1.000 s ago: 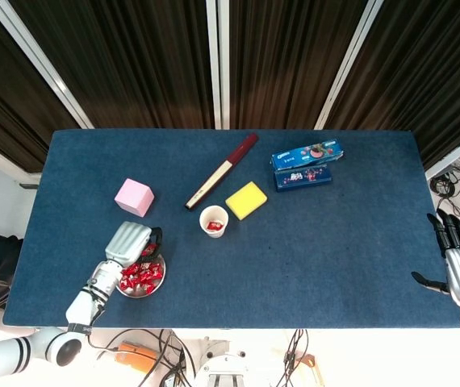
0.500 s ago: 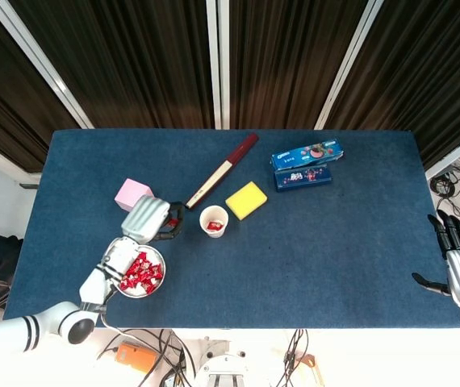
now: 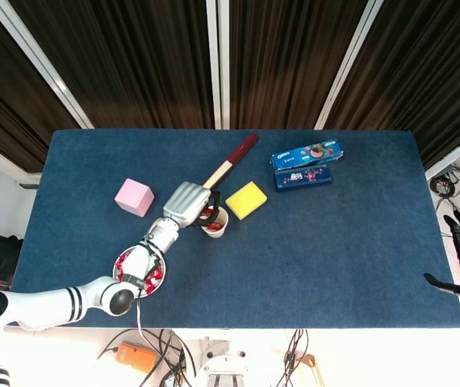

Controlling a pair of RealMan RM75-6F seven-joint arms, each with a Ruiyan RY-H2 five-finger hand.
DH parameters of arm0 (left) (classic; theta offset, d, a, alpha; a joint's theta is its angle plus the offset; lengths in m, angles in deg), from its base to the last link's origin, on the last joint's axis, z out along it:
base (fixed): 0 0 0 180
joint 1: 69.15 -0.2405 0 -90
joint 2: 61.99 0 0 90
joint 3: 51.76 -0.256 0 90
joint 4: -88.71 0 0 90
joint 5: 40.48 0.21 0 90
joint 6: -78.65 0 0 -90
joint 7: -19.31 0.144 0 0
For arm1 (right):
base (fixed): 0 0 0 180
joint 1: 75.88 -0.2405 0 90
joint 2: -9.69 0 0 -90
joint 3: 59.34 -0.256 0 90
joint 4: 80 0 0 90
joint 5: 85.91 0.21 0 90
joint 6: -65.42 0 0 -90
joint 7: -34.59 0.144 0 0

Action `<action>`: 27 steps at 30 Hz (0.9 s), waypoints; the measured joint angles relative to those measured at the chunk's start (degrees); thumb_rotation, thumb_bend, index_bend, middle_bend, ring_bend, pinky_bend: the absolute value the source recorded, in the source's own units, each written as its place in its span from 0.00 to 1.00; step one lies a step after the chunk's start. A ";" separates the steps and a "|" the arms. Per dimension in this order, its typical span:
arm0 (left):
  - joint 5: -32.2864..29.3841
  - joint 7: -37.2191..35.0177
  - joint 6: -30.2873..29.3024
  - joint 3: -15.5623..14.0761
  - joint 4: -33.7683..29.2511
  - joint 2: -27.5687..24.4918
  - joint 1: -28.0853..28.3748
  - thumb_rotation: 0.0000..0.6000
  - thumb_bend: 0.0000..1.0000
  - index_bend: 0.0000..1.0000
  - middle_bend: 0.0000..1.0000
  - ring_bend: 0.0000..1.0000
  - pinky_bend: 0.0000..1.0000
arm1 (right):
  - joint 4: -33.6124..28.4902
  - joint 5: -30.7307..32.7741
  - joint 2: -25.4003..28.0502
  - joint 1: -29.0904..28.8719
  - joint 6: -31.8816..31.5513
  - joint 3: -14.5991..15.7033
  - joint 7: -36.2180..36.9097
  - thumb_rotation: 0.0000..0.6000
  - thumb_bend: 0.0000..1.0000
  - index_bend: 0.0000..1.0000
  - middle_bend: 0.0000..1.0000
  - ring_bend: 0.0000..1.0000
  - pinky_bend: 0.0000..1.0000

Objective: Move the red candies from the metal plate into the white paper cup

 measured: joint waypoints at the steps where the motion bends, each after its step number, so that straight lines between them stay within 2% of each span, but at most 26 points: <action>1: -0.29 0.42 -0.08 -0.25 0.12 0.17 0.13 1.00 0.38 0.59 1.00 0.94 0.89 | 0.09 -0.02 -0.04 -0.04 0.08 0.00 0.04 1.00 0.02 0.00 0.00 0.00 0.00; 6: -1.33 2.50 -1.65 -1.59 -0.18 0.25 0.16 1.00 0.20 0.42 1.00 0.94 0.89 | 0.12 -0.34 -0.23 -0.17 0.13 0.01 -0.10 1.00 0.02 0.00 0.00 0.00 0.00; 8: -1.26 2.76 -2.32 -2.01 -0.90 -0.17 -0.06 1.00 0.17 0.40 1.00 0.94 0.89 | -0.04 -0.44 -0.22 -0.19 0.12 0.01 -0.32 1.00 0.02 0.00 0.00 0.00 0.00; 13: 1.12 1.19 -5.85 -2.62 -4.06 -2.24 -1.94 1.00 0.15 0.38 1.00 0.94 0.89 | -0.75 -0.80 -0.06 -0.30 -0.07 -0.07 -0.93 1.00 0.02 0.00 0.00 0.00 0.00; 17: 4.72 -0.81 -9.96 -3.92 -7.86 -5.80 -5.18 1.00 0.17 0.38 1.00 0.94 0.89 | -1.02 -0.93 0.28 -0.39 -0.36 -0.35 -1.04 1.00 0.02 0.00 0.00 0.00 0.00; 20: 7.84 -2.09 -13.58 -6.27 -10.46 -9.18 -8.78 1.00 0.19 0.39 0.99 0.93 0.89 | -1.21 -0.83 0.53 -0.65 -0.31 -0.69 -1.23 1.00 0.02 0.00 0.00 0.00 0.00; 27: 11.67 -2.88 -17.21 -15.10 -12.63 -13.45 -16.24 1.00 0.18 0.43 0.99 0.93 0.89 | -1.70 -1.15 0.60 -1.78 0.88 -0.99 -1.94 1.00 0.02 0.00 0.00 0.00 0.00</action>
